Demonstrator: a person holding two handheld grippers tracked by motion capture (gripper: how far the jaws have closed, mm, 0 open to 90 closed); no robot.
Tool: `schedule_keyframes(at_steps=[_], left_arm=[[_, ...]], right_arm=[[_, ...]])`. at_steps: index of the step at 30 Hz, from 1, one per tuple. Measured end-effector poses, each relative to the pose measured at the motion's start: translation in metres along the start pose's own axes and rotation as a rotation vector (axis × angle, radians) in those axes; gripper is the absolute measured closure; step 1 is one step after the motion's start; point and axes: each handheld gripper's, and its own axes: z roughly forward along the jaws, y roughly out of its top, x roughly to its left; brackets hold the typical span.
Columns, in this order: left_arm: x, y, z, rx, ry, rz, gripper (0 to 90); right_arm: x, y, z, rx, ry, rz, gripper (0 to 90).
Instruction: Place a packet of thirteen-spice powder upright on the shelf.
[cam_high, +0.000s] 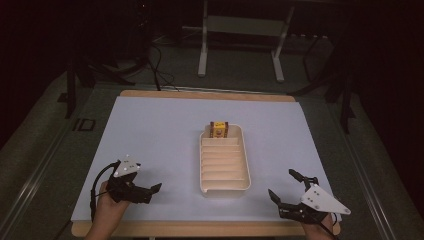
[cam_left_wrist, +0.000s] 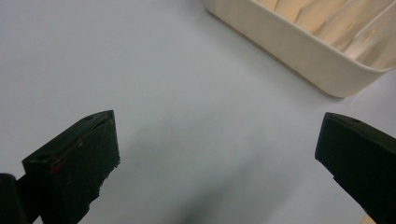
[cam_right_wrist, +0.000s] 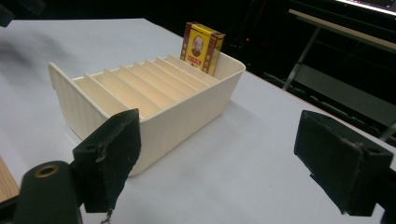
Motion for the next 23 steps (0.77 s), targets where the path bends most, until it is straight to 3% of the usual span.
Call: schedule_keyframes(at_steps=[8,15,23], left_arm=[[-0.001,0.001,0.010,0.017,-0.033,-0.001,0.0],[-0.004,0.001,0.014,0.052,-0.019,-0.001,0.0],[-0.001,0.000,0.018,0.079,-0.036,-0.018,0.0]], right_arm=[[-0.002,-0.001,0.000,0.006,-0.017,0.012,14.8],[-0.002,-0.001,-0.001,0.005,-0.020,0.020,14.8],[-0.001,0.000,-0.001,0.000,-0.020,0.012,14.9]])
